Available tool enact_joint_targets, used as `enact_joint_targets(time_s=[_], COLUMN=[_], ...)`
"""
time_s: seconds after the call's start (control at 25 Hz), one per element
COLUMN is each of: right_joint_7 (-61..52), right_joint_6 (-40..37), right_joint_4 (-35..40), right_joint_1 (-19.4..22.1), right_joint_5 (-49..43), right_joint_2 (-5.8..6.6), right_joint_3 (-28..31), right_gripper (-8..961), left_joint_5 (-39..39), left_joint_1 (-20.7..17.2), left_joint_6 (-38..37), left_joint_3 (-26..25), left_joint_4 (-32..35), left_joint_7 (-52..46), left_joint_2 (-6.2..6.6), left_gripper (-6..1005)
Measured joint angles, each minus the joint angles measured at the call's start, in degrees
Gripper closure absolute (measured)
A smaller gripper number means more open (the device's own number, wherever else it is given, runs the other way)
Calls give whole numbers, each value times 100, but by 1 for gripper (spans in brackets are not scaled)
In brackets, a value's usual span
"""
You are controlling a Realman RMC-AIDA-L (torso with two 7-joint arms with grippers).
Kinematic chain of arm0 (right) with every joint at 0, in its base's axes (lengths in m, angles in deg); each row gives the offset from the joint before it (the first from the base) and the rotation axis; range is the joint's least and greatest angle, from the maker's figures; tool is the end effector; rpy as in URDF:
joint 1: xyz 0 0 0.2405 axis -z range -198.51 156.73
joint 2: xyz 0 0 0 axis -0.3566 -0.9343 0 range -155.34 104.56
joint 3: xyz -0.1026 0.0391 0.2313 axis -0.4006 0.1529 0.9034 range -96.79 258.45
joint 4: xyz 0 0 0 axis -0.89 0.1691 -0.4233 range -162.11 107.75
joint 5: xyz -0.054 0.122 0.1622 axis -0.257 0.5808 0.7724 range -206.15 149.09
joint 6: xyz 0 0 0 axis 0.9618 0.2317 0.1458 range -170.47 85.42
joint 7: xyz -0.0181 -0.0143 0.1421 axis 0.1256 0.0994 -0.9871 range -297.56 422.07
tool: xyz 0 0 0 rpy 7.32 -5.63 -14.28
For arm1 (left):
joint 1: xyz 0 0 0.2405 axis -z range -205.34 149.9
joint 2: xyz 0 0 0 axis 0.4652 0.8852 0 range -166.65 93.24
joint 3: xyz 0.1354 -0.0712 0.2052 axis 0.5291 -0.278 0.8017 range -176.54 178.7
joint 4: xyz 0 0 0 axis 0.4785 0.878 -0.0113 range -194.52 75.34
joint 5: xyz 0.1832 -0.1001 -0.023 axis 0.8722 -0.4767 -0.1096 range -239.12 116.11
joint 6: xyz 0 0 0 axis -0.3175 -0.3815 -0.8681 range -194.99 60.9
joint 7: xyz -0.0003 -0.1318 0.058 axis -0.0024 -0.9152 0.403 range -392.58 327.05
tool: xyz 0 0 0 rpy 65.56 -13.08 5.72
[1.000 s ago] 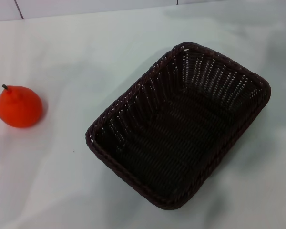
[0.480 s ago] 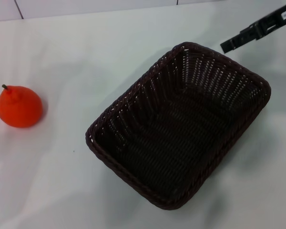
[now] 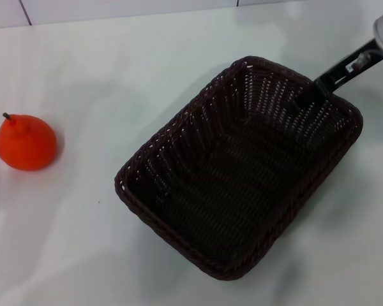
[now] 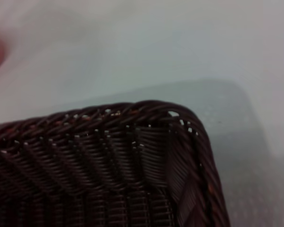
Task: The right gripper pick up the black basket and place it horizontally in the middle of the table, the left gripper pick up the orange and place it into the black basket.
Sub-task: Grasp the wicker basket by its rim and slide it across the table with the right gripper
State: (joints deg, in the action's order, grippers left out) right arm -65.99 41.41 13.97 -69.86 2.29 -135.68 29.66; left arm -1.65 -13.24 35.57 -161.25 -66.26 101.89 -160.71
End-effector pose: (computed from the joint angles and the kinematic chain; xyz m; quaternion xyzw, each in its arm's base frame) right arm 0.2395 0.4112 0.0440 0.4024 0.8967 0.1464 0.1121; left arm -0.3323 0.2339 0.0439 -0.5371 -0.2427 -0.5842 0.5580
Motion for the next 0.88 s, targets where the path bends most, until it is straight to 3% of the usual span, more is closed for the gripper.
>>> enact_joint_targets(time_s=[0.16, 0.6, 0.84, 0.88], right_joint_7=[116, 124, 125, 118], right_joint_6=[-86, -10, 499, 622], right_joint_4=[-73, -50, -50, -50], right_joint_1=[-7, 52, 96, 130], right_joint_5=[13, 52, 192, 296], right_joint_2=[-33, 18, 61, 81], right_joint_3=[36, 329, 1169, 1331], right_gripper=[213, 526, 783, 781], left_joint_5=[0, 0, 0, 0], left_joint_1=[45, 240, 304, 312], left_joint_6=[-21, -76, -176, -179], left_joint_3=[0, 39, 44, 42], left_joint_4=[2, 30, 25, 16], left_joint_7=[-1, -18, 2, 8], left_joint_2=[0, -1, 0, 0], left_gripper=[67, 66, 66, 66])
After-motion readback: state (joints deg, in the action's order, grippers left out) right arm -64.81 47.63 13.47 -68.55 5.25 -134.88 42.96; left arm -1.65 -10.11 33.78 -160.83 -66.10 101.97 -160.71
